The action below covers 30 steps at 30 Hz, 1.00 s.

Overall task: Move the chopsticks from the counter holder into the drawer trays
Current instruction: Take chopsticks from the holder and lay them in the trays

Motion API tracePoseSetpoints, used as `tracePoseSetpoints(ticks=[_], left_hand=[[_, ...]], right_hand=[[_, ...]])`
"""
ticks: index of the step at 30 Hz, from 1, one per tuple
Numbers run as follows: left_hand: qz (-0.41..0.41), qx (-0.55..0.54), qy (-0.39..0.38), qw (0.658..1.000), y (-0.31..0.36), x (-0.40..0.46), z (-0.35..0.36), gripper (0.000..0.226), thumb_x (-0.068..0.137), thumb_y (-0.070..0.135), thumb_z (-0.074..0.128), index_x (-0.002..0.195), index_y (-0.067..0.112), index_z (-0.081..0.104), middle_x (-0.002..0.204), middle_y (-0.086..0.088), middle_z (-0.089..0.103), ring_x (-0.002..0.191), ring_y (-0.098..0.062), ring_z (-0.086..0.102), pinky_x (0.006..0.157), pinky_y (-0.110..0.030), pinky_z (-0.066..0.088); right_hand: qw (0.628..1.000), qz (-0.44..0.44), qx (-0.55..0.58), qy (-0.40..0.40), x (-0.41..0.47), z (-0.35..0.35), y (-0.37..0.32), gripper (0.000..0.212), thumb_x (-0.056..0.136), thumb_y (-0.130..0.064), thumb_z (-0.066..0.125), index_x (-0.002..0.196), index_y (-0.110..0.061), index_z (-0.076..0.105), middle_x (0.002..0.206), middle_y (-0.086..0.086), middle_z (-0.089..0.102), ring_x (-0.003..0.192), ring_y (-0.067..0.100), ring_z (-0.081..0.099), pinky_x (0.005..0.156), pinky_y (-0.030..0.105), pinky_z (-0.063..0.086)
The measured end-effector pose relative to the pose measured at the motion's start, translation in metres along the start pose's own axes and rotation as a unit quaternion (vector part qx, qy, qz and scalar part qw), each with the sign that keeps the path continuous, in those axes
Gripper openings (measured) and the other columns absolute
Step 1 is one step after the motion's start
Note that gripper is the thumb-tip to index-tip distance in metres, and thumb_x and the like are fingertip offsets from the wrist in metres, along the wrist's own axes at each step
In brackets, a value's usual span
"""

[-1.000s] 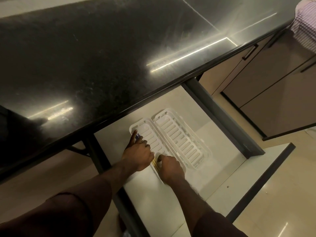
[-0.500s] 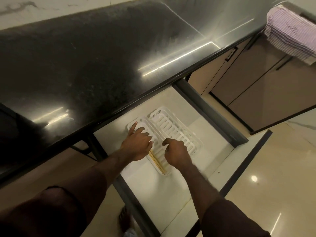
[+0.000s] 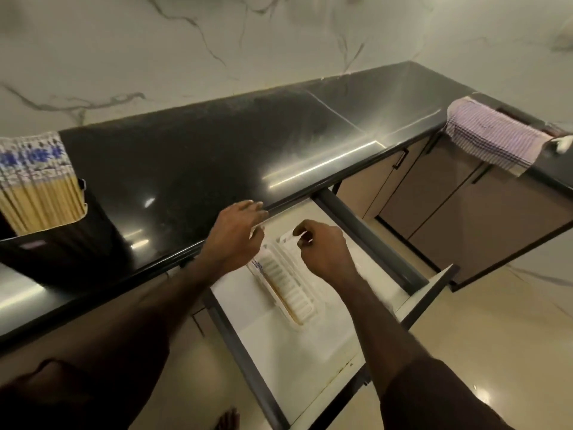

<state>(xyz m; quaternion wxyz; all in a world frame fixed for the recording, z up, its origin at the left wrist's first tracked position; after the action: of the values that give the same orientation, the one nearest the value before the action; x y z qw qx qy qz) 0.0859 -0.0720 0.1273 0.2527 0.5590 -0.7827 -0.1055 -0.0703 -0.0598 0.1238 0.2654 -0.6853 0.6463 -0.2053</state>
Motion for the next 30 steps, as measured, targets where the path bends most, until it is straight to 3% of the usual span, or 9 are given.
tracePoseSetpoints(ticks=[3, 7, 12, 16, 21, 25, 30], left_hand=[[-0.012, -0.022, 0.078, 0.997, 0.010, -0.007, -0.060, 0.036, 0.093, 0.017, 0.058, 0.129, 0.011, 0.059, 0.141, -0.007, 0.054, 0.134, -0.022, 0.045, 0.109, -0.034, 0.027], [-0.022, -0.031, 0.181, 0.983, 0.009, -0.030, -0.132, 0.034, 0.090, 0.019, 0.061, 0.124, 0.011, 0.063, 0.136, -0.008, 0.058, 0.128, -0.024, 0.051, 0.106, -0.041, 0.037], [-0.063, -0.038, 0.245, 0.967, -0.038, -0.057, -0.195, 0.034, 0.088, 0.014, 0.066, 0.122, 0.009, 0.064, 0.135, -0.009, 0.059, 0.126, -0.024, 0.053, 0.103, -0.048, 0.045], [-0.110, -0.024, 0.265, 0.958, -0.101, -0.080, -0.233, 0.036, 0.087, 0.012, 0.068, 0.123, 0.010, 0.064, 0.136, -0.009, 0.058, 0.128, -0.026, 0.052, 0.105, -0.043, 0.044], [-0.136, -0.007, 0.275, 0.952, -0.188, -0.102, -0.280, 0.038, 0.085, 0.007, 0.069, 0.122, 0.008, 0.064, 0.133, -0.011, 0.060, 0.126, -0.028, 0.054, 0.104, -0.036, 0.040], [-0.176, -0.002, 0.267, 0.948, -0.253, -0.110, -0.302, 0.036, 0.087, 0.008, 0.066, 0.123, 0.008, 0.064, 0.135, -0.011, 0.059, 0.125, -0.028, 0.054, 0.101, -0.045, 0.046], [-0.236, -0.021, 0.263, 0.935, -0.318, -0.110, -0.305, 0.040, 0.088, 0.014, 0.066, 0.128, 0.011, 0.060, 0.138, -0.010, 0.056, 0.128, -0.026, 0.052, 0.105, -0.035, 0.037]], right_hand=[[0.997, -0.059, 0.006, 0.038, -0.008, -0.027, -0.043, 0.025, 0.089, -0.005, 0.062, 0.111, -0.015, 0.068, 0.101, 0.002, 0.069, 0.088, 0.013, 0.063, 0.082, 0.032, 0.056], [0.987, -0.147, 0.010, 0.066, -0.010, -0.042, -0.115, 0.022, 0.089, -0.014, 0.066, 0.110, -0.018, 0.067, 0.102, -0.001, 0.071, 0.089, 0.008, 0.064, 0.080, 0.022, 0.051], [0.964, -0.258, 0.013, 0.068, -0.008, -0.022, -0.212, 0.017, 0.089, -0.017, 0.067, 0.105, -0.019, 0.067, 0.099, -0.004, 0.071, 0.089, 0.007, 0.064, 0.085, 0.026, 0.052], [0.950, -0.309, 0.021, 0.034, 0.002, 0.028, -0.283, 0.017, 0.089, -0.019, 0.067, 0.106, -0.021, 0.068, 0.098, -0.006, 0.071, 0.085, 0.000, 0.062, 0.080, 0.012, 0.046], [0.950, -0.309, 0.034, -0.004, 0.027, 0.111, -0.356, 0.018, 0.090, -0.018, 0.066, 0.107, -0.021, 0.068, 0.100, -0.005, 0.072, 0.082, -0.003, 0.059, 0.071, 0.002, 0.039], [0.955, -0.289, 0.044, -0.044, 0.045, 0.170, -0.396, 0.020, 0.090, -0.017, 0.065, 0.110, -0.020, 0.067, 0.100, -0.005, 0.071, 0.080, -0.003, 0.061, 0.069, 0.006, 0.043], [0.964, -0.249, 0.034, -0.091, 0.065, 0.226, -0.412, 0.022, 0.092, -0.017, 0.062, 0.113, -0.022, 0.064, 0.105, -0.005, 0.069, 0.087, 0.000, 0.062, 0.075, 0.014, 0.050]])
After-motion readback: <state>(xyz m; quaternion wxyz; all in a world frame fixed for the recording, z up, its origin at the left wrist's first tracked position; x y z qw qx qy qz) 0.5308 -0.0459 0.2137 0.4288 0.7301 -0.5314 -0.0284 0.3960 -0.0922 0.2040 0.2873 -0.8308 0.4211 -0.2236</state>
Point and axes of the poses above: each hand's wrist, its own x-axis towards the middle knuckle, its own z-axis out of the palm, y = z × x, the point moved 10 cm from there along x, towards the middle knuckle
